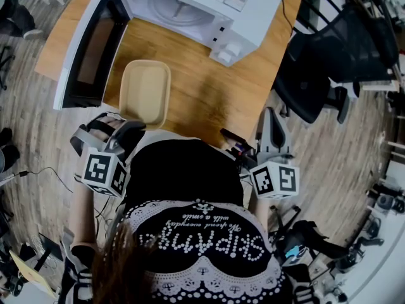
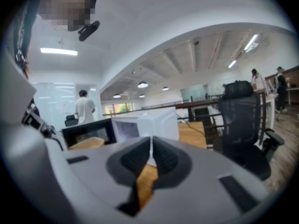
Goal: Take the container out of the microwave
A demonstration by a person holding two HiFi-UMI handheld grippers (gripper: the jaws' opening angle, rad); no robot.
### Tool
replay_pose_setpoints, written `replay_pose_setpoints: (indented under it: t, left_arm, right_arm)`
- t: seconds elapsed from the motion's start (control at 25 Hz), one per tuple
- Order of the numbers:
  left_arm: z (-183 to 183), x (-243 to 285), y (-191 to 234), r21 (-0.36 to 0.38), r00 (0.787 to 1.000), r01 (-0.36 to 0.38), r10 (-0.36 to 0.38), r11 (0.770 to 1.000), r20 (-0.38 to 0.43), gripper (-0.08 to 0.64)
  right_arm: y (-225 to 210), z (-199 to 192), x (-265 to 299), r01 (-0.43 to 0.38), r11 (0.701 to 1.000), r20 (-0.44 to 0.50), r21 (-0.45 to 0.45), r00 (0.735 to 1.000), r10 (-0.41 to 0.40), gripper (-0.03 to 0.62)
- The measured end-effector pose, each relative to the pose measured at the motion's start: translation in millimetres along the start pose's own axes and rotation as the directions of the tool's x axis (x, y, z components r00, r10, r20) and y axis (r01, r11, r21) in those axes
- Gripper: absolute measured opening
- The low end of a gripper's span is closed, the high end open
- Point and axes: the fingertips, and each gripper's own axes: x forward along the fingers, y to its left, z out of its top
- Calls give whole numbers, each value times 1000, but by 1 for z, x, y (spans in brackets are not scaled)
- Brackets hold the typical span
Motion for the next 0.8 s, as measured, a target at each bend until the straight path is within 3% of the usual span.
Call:
replay_pose_setpoints:
  t: [0.8]
  left_arm:
    - [-1,-1,2,9,1000,-7,7,1000,-2,44]
  right_arm:
    - [5,2,-1,-7,1000,-8,-27,1000,7,35]
